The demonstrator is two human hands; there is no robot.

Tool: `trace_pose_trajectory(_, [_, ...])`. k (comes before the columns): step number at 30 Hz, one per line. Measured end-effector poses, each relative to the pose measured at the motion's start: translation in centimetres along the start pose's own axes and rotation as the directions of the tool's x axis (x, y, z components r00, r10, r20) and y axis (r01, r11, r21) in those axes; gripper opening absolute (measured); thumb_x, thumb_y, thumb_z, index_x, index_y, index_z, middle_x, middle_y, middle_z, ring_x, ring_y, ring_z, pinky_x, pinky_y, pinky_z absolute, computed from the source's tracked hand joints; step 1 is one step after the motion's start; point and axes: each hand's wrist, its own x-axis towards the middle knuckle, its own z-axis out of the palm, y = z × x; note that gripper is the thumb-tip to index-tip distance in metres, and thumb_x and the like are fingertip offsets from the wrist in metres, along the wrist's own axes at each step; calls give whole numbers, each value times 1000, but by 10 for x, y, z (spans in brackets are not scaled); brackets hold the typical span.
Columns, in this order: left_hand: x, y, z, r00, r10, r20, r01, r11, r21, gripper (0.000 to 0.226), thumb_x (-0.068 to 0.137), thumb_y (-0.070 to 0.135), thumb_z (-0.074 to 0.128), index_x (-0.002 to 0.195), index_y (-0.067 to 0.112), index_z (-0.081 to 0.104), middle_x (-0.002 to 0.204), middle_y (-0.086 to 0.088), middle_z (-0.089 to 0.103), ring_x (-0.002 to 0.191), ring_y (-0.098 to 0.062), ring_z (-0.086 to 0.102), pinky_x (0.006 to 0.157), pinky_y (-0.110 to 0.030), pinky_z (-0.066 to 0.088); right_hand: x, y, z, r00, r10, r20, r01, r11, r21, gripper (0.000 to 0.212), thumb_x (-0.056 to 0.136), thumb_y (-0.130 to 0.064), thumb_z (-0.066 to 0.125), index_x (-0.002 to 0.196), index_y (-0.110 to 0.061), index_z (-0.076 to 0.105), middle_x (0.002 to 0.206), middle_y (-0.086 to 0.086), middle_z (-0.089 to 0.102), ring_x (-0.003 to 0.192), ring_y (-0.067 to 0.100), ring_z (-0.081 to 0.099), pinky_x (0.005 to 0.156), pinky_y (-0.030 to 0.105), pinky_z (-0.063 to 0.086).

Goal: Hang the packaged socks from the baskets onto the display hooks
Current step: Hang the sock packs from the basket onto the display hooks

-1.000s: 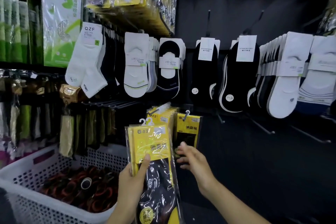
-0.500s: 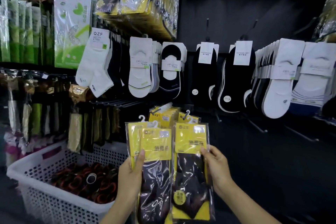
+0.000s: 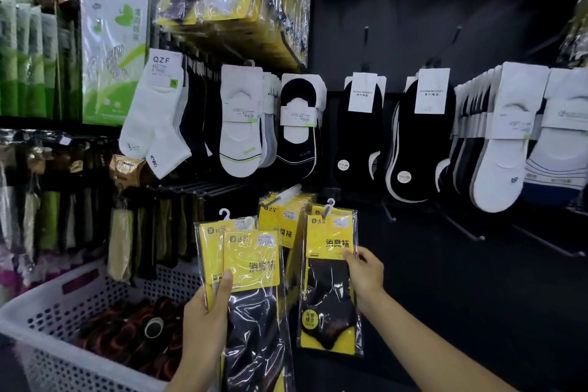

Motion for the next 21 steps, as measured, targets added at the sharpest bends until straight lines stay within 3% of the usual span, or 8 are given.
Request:
trace_pose_trajectory(2, [1,-3,3,1000,-9,28,10,1000,-28,38,89,44,53,86,6,58,83,-8,51,76,-16,45,66,-24,37,10,6,4,990,129,-51,-126,990,67,12,87,-19,68,94,-9,67,98,11,68,96,27,64,92,43,52])
trace_pose_trajectory(4, [2,-5,7,999,-2,47,4,999,-48,38,89,41,54,86,4,60,83,-8,52,75,-16,46,65,-24,37,18,12,3,974,193,-116,-184,980,81,9,85,-19,71,87,-12,66,99,11,67,97,28,63,92,43,52])
trace_pose_trajectory(9, [-3,-11,13,997,-20,80,26,997,-69,33,88,41,55,80,9,57,78,-10,54,73,-21,47,65,-31,37,18,26,-10,951,213,-226,-197,976,93,14,86,-13,68,98,-4,67,99,13,67,90,26,61,87,39,53])
trace_pose_trajectory(12, [-11,-9,18,996,-29,88,35,997,-68,37,88,39,56,68,9,47,65,-10,43,65,-21,41,64,-33,36,-4,23,-14,990,136,-34,-133,988,75,9,90,-17,63,97,-11,65,98,7,67,91,20,64,85,37,54])
trace_pose_trajectory(15, [-20,-3,27,996,-45,74,51,996,-71,48,87,39,58,56,16,29,51,1,28,55,-17,32,64,-33,35,-37,10,-14,963,64,261,-91,992,90,16,95,-28,54,101,-16,63,100,2,70,94,16,66,77,26,54])
trace_pose_trajectory(19, [-30,0,38,990,-22,142,34,996,-86,37,86,40,60,67,9,54,62,-4,50,63,-15,47,63,-25,37,-72,-2,-12,892,3,452,-9,1000,11,22,92,-30,59,104,-12,66,97,4,74,90,17,71,73,25,56])
trace_pose_trajectory(20, [-33,3,41,988,-17,155,32,995,-97,29,83,42,61,66,20,51,60,1,52,61,-11,49,61,-17,38,-77,-3,-13,890,-7,455,3,1000,10,22,91,-27,61,103,-9,66,98,7,74,89,19,71,74,27,57])
trace_pose_trajectory(21, [-36,6,42,986,-8,168,27,993,-112,41,79,43,63,56,9,55,55,9,54,54,-6,51,57,-11,38,-80,-4,-14,894,-15,447,6,1000,20,22,90,-24,63,102,-6,65,99,10,74,89,21,71,74,28,57])
